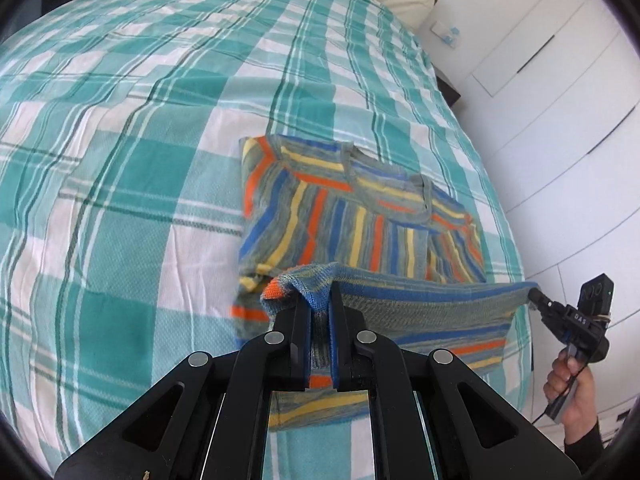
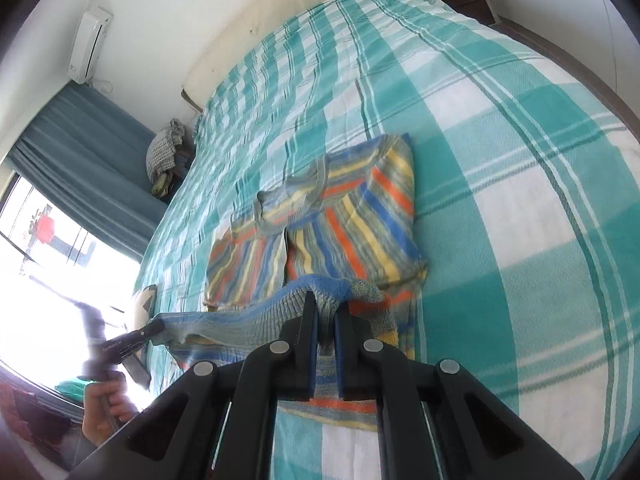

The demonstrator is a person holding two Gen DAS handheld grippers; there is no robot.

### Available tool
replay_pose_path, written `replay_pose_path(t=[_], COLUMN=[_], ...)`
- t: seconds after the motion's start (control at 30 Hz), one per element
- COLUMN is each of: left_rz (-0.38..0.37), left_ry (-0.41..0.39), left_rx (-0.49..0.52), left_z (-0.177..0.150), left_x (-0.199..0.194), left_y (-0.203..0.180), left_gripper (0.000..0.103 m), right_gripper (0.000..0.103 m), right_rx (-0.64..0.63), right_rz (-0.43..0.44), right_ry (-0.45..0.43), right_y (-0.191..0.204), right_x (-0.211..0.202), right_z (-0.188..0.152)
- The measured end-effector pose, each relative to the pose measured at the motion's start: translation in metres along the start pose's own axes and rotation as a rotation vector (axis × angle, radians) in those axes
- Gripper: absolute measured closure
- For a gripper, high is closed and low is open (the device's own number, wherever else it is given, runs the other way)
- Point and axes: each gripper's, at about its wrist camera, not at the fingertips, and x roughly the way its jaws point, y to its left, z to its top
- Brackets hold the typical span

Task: Fold small clothes
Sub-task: 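Lift the hem with both tools and fold it up toward the collar, then lay the folded hem on the sweater and open both tools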

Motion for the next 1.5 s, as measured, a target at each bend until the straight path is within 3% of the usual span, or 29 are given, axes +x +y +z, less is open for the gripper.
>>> replay_pose_path(t=[0.17,0.23,0.27,0.3,0.33,0.4,0.47,0.57,0.67,0.73,0.77,0.83,0.9,0.93,0.97,1.03,1.13,1.17,1.2,1.23,1.27,1.3,1.33,1.4,1.47,1.5], left_rz=[0.069,0.104,0.137,0.157,0.155,0.107,0.069,-0.039,-0.118,-0.053,0.003,0.080,0.069,0.029,-0.013,-0.003,0.147,0.229,0.274,0.247,0.224,0.252,0.283,0.283,0.285,0.286], left_ry=[0.002,0.014,0.023,0.019,-0.010,-0.070,-0.084,-0.016,0.146,0.164,0.143,0.082,0.031,0.014,0.006,0.000,0.076,0.131,0.170,0.157,0.125,0.109,0.088,0.038,0.003,-0.008], left_rx=[0.004,-0.018,-0.052,-0.093,-0.130,-0.162,-0.104,0.070,0.192,0.213,0.194,0.110,0.002,-0.019,0.004,0.124,0.271,0.270,0.238,0.182,0.124,0.088,0.075,0.058,0.040,0.041], left_z=[0.061,0.079,0.086,0.093,0.098,0.100,0.095,0.074,0.058,0.064,0.072,0.088,0.090,0.085,0.074,0.039,-0.028,-0.048,-0.064,-0.077,-0.087,-0.096,-0.106,-0.126,-0.143,-0.151], left_x=[0.067,0.093,0.100,0.102,0.097,0.079,0.060,0.051,0.089,0.123,0.137,0.146,0.133,0.121,0.108,0.084,0.075,0.079,0.079,0.068,0.052,0.038,0.024,0.001,-0.014,-0.018], left_y=[0.001,0.008,0.015,0.024,0.032,0.042,0.037,0.007,-0.028,-0.039,-0.039,-0.029,-0.015,-0.012,-0.013,-0.022,-0.018,-0.006,0.009,0.023,0.033,0.038,0.038,0.031,0.020,0.014], left_gripper=[0.097,0.091,0.075,0.058,0.054,0.041,0.040,0.038,0.028,0.028,0.030,0.032,0.033,0.033,0.032,0.031,0.035,0.051,0.060,0.059,0.055,0.050,0.044,0.019,0.017,0.017], right_gripper=[0.096,0.094,0.093,0.083,0.069,0.068,0.068,0.068,0.068,0.068,0.068,0.069,0.067,0.067,0.067,0.066,0.061,0.059,0.059,0.059,0.062,0.071,0.068,0.064,0.057,0.049], right_rx=[0.057,0.109,0.144,0.179,0.214,0.251,0.204,0.038,-0.141,-0.179,-0.188,-0.216,-0.235,-0.220,-0.198,-0.205,-0.361,-0.408,-0.436,-0.441,-0.423,-0.386,-0.347,-0.293,-0.243,-0.222], right_rz=[-0.054,-0.008,-0.004,-0.033,-0.048,0.008,0.053,0.122,0.119,0.089,0.045,-0.070,-0.185,-0.209,-0.174,-0.085,-0.069,-0.089,-0.129,-0.194,-0.266,-0.273,-0.264,-0.325,-0.299,-0.299], right_ry=[-0.025,-0.031,-0.032,-0.045,-0.062,-0.105,-0.101,0.055,0.289,0.441,0.462,0.344,0.165,0.094,0.054,0.063,0.153,0.194,0.244,0.302,0.345,0.339,0.289,0.246,0.180,0.148], right_y=[-0.023,-0.039,-0.047,-0.055,-0.062,-0.067,-0.060,-0.031,0.008,0.023,0.026,0.032,0.040,0.043,0.046,0.053,0.065,0.062,0.055,0.040,0.018,0.000,-0.010,-0.016,-0.017,-0.015], right_x=[0.073,0.105,0.118,0.128,0.133,0.126,0.113,0.106,0.132,0.174,0.195,0.218,0.215,0.205,0.191,0.165,0.137,0.131,0.127,0.124,0.115,0.099,0.078,0.042,0.013,0.000], right_z=[0.077,0.098,0.105,0.110,0.114,0.118,0.122,0.116,0.096,0.085,0.084,0.094,0.106,0.108,0.107,0.096,0.049,0.029,0.008,-0.014,-0.035,-0.051,-0.062,-0.084,-0.105,-0.117])
